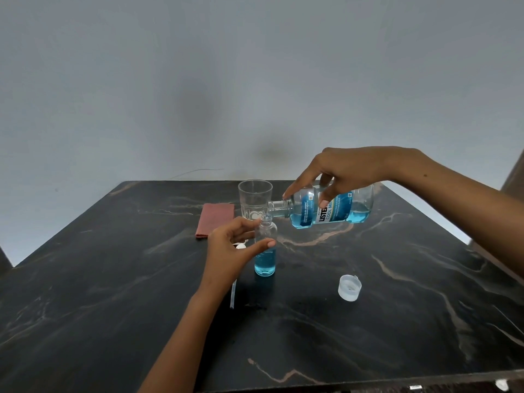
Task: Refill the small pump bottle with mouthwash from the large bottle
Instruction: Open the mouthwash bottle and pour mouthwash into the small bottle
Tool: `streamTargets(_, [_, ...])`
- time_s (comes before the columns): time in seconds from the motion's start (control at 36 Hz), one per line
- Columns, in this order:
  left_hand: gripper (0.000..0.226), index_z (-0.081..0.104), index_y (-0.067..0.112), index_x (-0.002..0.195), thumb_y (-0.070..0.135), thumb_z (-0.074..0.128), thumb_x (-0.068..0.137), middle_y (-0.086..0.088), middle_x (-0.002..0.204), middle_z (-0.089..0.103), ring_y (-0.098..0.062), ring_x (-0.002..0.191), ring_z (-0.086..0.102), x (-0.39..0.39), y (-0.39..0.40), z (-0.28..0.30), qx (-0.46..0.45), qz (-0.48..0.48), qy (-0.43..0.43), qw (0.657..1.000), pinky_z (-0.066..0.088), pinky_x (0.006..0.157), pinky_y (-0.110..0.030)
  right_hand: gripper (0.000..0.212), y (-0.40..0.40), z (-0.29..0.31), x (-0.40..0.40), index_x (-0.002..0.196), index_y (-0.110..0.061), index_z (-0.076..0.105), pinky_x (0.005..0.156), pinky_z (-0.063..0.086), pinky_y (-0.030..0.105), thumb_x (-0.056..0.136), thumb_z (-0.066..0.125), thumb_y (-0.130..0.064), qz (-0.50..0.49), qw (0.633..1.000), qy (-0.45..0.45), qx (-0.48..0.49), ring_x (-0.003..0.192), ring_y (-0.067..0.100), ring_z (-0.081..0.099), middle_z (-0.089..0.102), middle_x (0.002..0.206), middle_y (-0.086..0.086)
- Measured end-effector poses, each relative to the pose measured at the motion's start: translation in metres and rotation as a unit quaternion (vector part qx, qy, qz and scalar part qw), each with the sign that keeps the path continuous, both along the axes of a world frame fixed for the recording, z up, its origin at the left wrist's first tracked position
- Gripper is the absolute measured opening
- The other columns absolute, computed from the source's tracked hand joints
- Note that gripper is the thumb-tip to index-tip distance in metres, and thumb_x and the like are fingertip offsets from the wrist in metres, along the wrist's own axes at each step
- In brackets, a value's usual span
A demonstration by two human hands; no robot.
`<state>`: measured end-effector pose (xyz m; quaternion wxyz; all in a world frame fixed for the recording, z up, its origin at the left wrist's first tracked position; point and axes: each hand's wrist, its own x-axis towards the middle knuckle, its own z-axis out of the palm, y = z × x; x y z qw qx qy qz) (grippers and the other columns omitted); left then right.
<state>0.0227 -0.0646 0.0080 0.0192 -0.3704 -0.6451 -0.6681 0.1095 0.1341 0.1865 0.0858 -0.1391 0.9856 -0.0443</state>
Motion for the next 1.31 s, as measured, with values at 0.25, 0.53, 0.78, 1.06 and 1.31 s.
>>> streamTargets(0.25, [0.035, 0.070, 0.029, 0.092, 0.040, 0.081, 0.061, 0.010, 0.099, 0.073, -0.005, 0.093, 0.070, 0.0010, -0.0004, 0.0004, -0.009, 0.003, -0.004, 1.000, 0.058, 0.079, -0.022, 0.055, 0.0004, 0.0004, -0.0005, 0.130, -0.026, 0.056, 0.087, 0.046, 0.010, 0.081, 0.069, -0.003, 0.000, 1.000, 0.001, 0.004, 0.110, 0.016, 0.061, 0.057, 0.132, -0.011])
streamTargets(0.53, [0.033, 0.069, 0.030, 0.091, 0.035, 0.081, 0.061, 0.007, 0.099, 0.073, -0.007, 0.093, 0.071, 0.0024, -0.0007, 0.0019, -0.008, 0.001, 0.001, 1.000, 0.058, 0.080, -0.023, 0.056, -0.0014, 0.0006, 0.0011, 0.130, -0.026, 0.055, 0.087, 0.047, 0.014, 0.082, 0.069, -0.003, -0.005, 1.000, -0.002, 0.007, 0.113, 0.018, 0.059, 0.056, 0.134, -0.009])
streamTargets(0.78, [0.031, 0.070, 0.031, 0.089, 0.034, 0.082, 0.060, 0.013, 0.098, 0.073, -0.005, 0.093, 0.071, 0.0026, -0.0007, 0.0021, -0.007, 0.001, -0.008, 1.000, 0.058, 0.078, -0.024, 0.055, -0.0026, 0.0024, 0.0031, 0.131, -0.027, 0.056, 0.087, 0.053, 0.022, 0.082, 0.070, -0.005, -0.003, 1.000, -0.002, 0.009, 0.112, 0.015, 0.060, 0.059, 0.130, -0.011])
streamTargets(1.06, [0.037, 0.068, 0.034, 0.090, 0.035, 0.084, 0.057, 0.015, 0.098, 0.072, -0.003, 0.093, 0.070, 0.0014, -0.0028, 0.0017, -0.015, -0.001, 0.010, 1.000, 0.057, 0.077, -0.021, 0.056, -0.0010, 0.0018, 0.0008, 0.130, -0.026, 0.056, 0.083, 0.047, 0.008, 0.081, 0.069, -0.003, -0.006, 1.000, -0.004, 0.001, 0.112, 0.015, 0.060, 0.059, 0.130, -0.009])
streamTargets(1.31, [0.036, 0.068, 0.032, 0.090, 0.033, 0.084, 0.058, 0.015, 0.098, 0.071, -0.003, 0.092, 0.070, 0.0015, -0.0023, 0.0025, -0.020, 0.001, 0.021, 1.000, 0.057, 0.076, -0.019, 0.056, -0.0031, 0.0039, 0.0010, 0.131, -0.024, 0.055, 0.087, 0.049, 0.018, 0.081, 0.069, -0.003, -0.006, 1.000, -0.006, 0.009, 0.113, 0.018, 0.059, 0.059, 0.131, -0.009])
